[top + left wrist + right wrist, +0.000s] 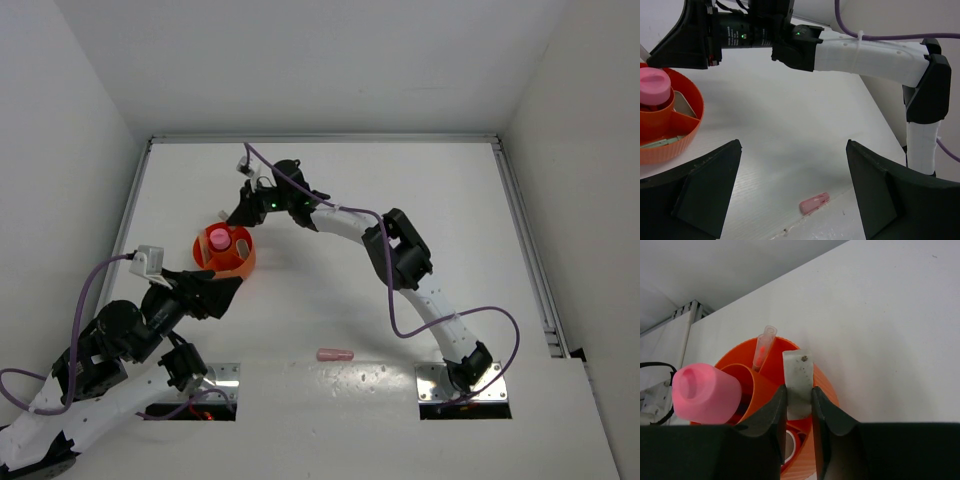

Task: Sort the stationery into containers
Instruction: Place the stationery in the storage box.

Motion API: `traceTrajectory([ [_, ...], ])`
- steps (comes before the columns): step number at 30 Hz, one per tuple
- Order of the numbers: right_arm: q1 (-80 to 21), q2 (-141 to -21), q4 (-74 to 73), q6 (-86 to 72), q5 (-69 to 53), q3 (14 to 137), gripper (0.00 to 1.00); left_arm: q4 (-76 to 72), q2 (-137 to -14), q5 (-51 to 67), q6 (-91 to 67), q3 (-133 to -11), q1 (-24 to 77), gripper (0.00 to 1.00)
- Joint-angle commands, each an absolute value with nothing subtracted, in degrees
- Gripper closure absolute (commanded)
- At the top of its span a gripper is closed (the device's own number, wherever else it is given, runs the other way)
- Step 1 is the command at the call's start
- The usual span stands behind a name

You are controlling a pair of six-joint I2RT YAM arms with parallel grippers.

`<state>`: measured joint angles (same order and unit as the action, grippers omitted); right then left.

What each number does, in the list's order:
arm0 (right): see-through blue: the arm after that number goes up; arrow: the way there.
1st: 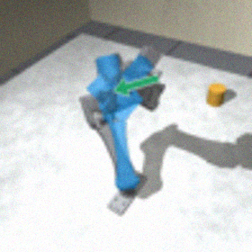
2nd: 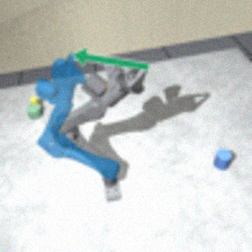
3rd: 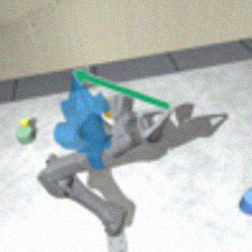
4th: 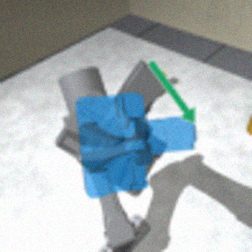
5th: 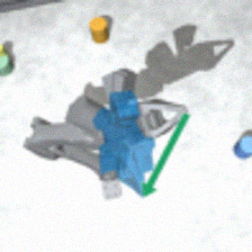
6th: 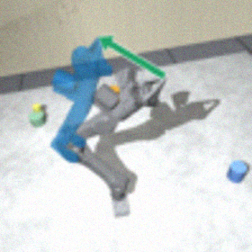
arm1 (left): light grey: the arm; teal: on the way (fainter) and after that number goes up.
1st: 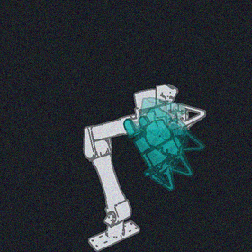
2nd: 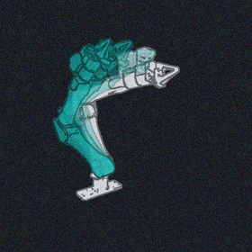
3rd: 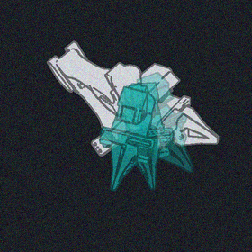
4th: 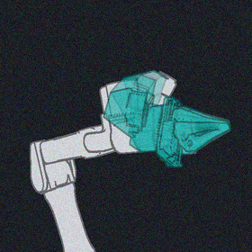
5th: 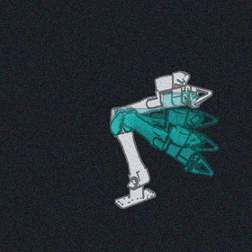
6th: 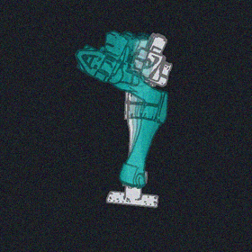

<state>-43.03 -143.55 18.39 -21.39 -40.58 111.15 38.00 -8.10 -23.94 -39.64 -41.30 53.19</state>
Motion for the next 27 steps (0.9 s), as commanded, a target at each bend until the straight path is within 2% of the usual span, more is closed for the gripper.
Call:
traceTrajectory([
  [1, -43.95, -143.61, 18.81, -18.11, -40.43, 114.25, 0.76, 35.95, -8.17, -23.64, -38.94, -41.31, 52.65, 0.08],
  [9, -44.47, -143.61, 17.23, -16.96, -40.43, 114.26, 0.62, 35.95, -8.17, -23.64, -38.94, -41.31, 52.65, 0.08],
  [16, -44.47, -142.29, 15.83, -16.44, -40.95, 114.79, 0.61, 35.95, -8.17, -23.64, -38.94, -41.31, 52.65, 0.08],
  [21, -42.02, -135.81, 12.06, -14.25, -40.96, 114.88, 0.6, 35.42, -8.79, -22.59, -38.94, -41.31, 52.65, 0.08],
  [24, -40.52, -130.81, 10.55, -13.01, -41.74, 112.78, 0.56, 34.9, -10.1, -21.97, -38.41, -41.31, 52.65, 0.08],
  [27, -39.29, -126.93, 8.97, -11.26, -42.89, 109.62, 0.54, 34.37, -11.68, -20.66, -37.35, -41.31, 52.65, 0.12],
])
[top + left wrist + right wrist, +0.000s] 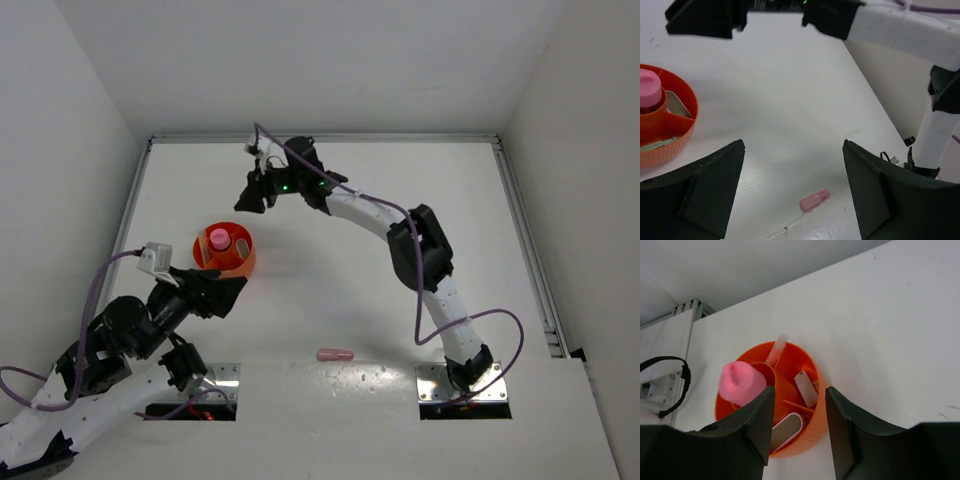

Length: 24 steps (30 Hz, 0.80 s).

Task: Sort the stationery into containers
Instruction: Place the stationery in the storage box, then pick up the stationery from the corner of the board.

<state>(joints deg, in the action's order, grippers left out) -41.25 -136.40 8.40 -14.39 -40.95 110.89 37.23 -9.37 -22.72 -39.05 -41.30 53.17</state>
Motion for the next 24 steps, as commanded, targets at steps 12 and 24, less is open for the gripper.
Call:
traceTrajectory([
  [12, -31.74, -102.41, -27.48, 15.01, -9.49, 90.81, 0.4, 35.32, -52.16, -4.93, -29.63, -49.03, 53.26, 0.81],
  [24, -26.02, -73.22, -20.4, 18.81, -1.85, 57.23, 0.59, 43.42, -88.67, -3.43, -9.67, -70.66, 69.86, 0.29],
])
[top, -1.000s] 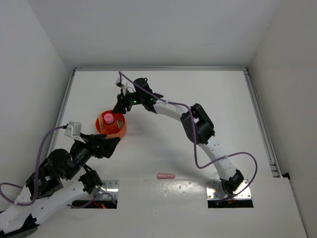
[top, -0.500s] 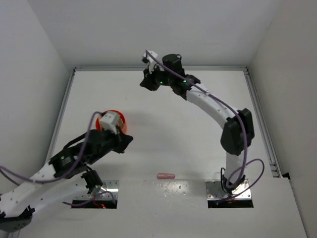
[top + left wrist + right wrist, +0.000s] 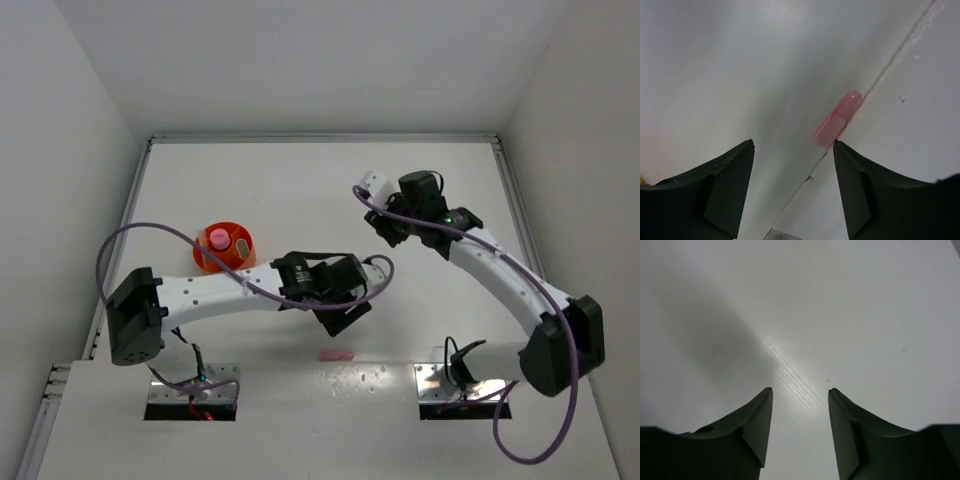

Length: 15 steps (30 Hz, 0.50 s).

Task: Sort the stationery into containers
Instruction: Pick up the stationery from the corner of the board.

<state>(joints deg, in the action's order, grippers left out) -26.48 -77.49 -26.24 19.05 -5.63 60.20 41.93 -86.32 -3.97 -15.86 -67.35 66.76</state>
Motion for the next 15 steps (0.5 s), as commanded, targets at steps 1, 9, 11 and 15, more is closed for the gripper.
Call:
traceTrajectory([
  [1, -25.32, -71.82, -19.87, 17.68, -1.85, 55.48, 0.48, 43.42, -89.81, -3.43, -8.19, -71.45, 70.74, 0.31],
  [9, -22.59, -70.05, -17.93, 17.67, -0.08, 53.0, 0.38, 44.03, -99.39, -6.15, -4.75, -73.21, 76.81, 0.46],
  [11, -22.59, -70.05, -17.93, 17.67, -0.09, 52.48, 0.38, 44.03, -102.21, -6.85, -4.75, -74.44, 76.82, 0.47],
  [15, -22.06, -69.53, -17.93, 17.67, -0.62, 51.94, 0.38, 43.51, -104.24, -6.86, -4.22, -74.44, 77.43, 0.47],
])
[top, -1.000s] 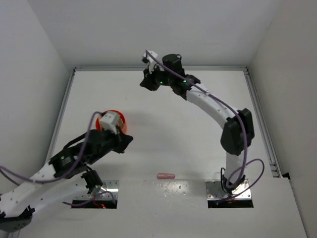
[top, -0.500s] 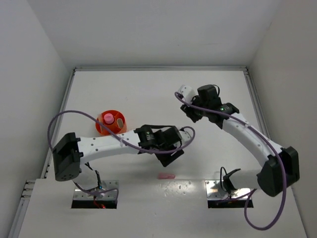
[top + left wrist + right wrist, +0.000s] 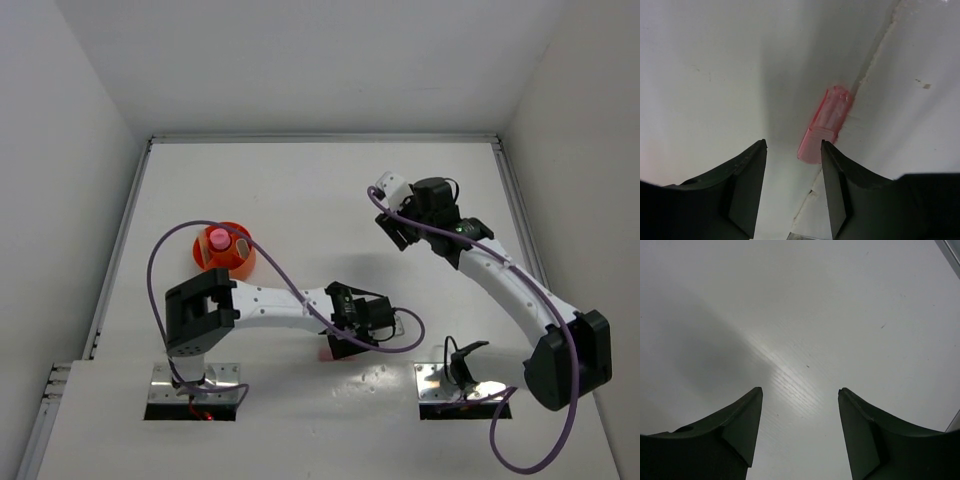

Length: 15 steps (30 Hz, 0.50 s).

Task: Sort the stationery into containers
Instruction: Pick up the stationery from the corner of the board.

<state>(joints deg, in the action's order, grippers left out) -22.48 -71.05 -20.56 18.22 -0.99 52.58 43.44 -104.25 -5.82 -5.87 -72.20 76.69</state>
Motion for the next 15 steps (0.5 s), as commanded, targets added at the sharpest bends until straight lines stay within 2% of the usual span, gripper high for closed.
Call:
traceTrajectory([
  [1, -22.06, -69.52, -17.93, 17.67, -1.14, 51.94, 0.38, 42.98, -104.85, -6.86, -4.22, -74.44, 77.43, 0.47],
  [15, -21.01, -69.52, -18.45, 17.67, -1.67, 51.94, 0.38, 38.06, -106.52, -0.09, -4.22, -72.33, 78.49, 0.45],
])
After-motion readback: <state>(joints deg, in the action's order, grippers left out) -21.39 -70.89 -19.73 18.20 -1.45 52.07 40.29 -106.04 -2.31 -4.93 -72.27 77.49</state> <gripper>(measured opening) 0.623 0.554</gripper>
